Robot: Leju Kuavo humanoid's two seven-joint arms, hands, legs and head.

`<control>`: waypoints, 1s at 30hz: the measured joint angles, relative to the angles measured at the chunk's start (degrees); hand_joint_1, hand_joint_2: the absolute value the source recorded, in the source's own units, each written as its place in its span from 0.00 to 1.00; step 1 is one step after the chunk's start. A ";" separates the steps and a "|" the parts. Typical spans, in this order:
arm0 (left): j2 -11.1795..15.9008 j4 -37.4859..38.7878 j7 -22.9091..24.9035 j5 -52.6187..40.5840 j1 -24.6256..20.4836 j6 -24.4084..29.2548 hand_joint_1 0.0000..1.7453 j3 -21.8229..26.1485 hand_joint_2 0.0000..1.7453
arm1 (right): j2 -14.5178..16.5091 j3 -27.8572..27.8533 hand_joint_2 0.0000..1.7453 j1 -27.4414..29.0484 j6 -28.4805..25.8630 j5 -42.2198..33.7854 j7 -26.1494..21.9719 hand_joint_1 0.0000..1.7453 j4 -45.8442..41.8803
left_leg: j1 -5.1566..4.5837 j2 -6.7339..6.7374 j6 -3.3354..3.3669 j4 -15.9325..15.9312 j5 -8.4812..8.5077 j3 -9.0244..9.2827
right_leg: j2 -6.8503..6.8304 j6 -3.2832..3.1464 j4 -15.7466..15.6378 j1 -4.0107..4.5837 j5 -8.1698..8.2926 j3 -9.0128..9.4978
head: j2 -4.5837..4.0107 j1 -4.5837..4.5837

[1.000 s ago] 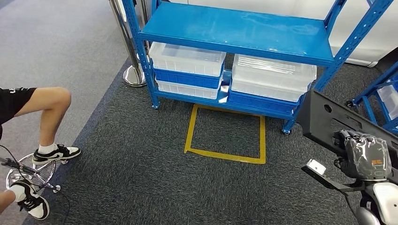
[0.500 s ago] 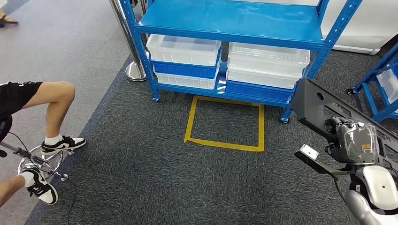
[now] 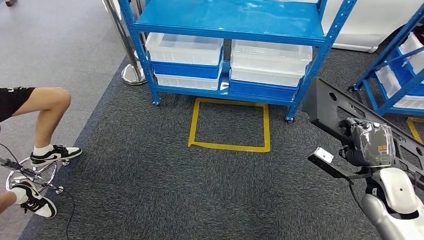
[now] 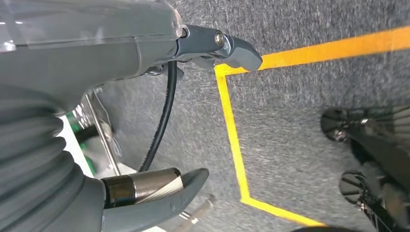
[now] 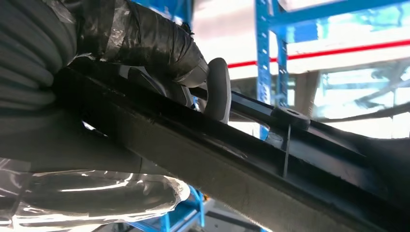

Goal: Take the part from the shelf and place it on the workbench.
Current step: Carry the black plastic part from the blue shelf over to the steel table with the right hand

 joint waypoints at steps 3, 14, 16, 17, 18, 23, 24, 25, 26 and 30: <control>0.10 -0.01 0.01 -0.09 -0.34 -0.37 0.00 -1.06 1.00 | 0.94 0.81 1.00 -0.83 0.21 0.61 0.04 1.00 0.71 | 0.47 1.61 -0.91 1.99 -0.64 -1.23 | -1.90 1.03 -6.81 -0.61 3.12 4.65 | 0.00 0.01; 1.42 0.00 0.01 0.03 -0.91 -0.80 0.00 -3.48 1.00 | 4.07 3.34 1.00 -3.64 0.36 1.03 0.49 1.00 2.79 | 0.77 -1.56 -3.77 17.83 -10.05 -7.97 | 0.66 -2.56 -12.72 0.09 5.68 5.98 | 0.00 -0.28; 1.44 0.00 0.03 0.39 -0.87 -0.75 0.00 -3.79 1.00 | 4.36 3.99 1.00 -3.73 0.52 0.50 0.44 1.00 3.14 | 0.68 -1.85 -3.26 19.75 -9.83 -8.64 | 2.08 -2.64 -12.70 0.45 6.10 5.56 | 0.00 -0.28; 1.44 0.00 0.04 0.60 -0.84 -0.74 0.00 -3.97 1.00 | 4.44 4.27 1.00 -3.80 0.55 0.29 0.44 1.00 3.28 | 0.56 -2.15 -2.81 17.46 -8.21 -7.39 | 2.85 -2.61 -12.69 0.62 6.31 5.42 | 0.00 -0.28; 1.49 0.00 0.04 0.82 -0.80 -0.75 0.00 -4.16 1.00 | 4.50 4.51 1.00 -3.93 0.57 0.15 0.45 1.00 3.38 | 0.40 -2.99 -2.20 13.70 -6.20 -5.40 | 3.60 -2.56 -12.69 0.72 6.52 5.33 | 0.00 -0.28; 1.94 0.00 0.02 2.38 -0.43 -0.72 0.00 -4.68 1.00 | 4.65 5.42 1.00 -4.91 1.29 -0.91 0.51 1.00 3.80 | -0.10 -6.21 -0.82 4.21 -3.11 -0.95 | 7.19 -0.94 -13.18 0.27 7.96 4.55 | 0.00 -0.26; 1.96 0.00 0.01 2.99 -0.43 -0.65 0.00 -4.68 1.00 | 4.41 5.48 1.00 -4.62 1.06 -1.04 0.63 1.00 3.82 | 0.00 -5.46 -0.75 3.65 -2.62 -0.80 | 7.31 -0.59 -13.31 0.15 8.18 4.45 | 0.00 -0.27; 1.95 0.00 0.00 3.54 -0.41 -0.58 0.00 -4.69 1.00 | 3.99 5.43 1.00 -4.29 0.60 -1.04 0.75 1.00 3.82 | 0.14 -4.70 -0.63 2.95 -2.04 -0.61 | 6.45 -0.28 -13.10 0.25 7.88 4.21 | 0.00 -0.20; 1.89 0.00 -0.03 3.97 -0.31 -0.51 0.00 -4.69 1.00 | 3.59 5.35 1.00 -4.04 0.11 -0.99 0.86 1.00 3.80 | 0.30 -3.93 -0.54 2.26 -1.44 -0.51 | 5.02 -0.04 -12.05 0.38 6.89 3.68 | 0.00 -0.06; 1.32 0.02 -0.06 4.85 0.62 -0.09 0.00 -4.80 1.00 | 2.89 5.15 1.00 -3.41 -0.85 -0.86 1.03 1.00 3.74 | 0.30 -0.42 -0.35 2.01 -0.81 -1.20 | 0.39 0.81 -0.80 0.24 -0.09 -0.33 | 0.00 0.21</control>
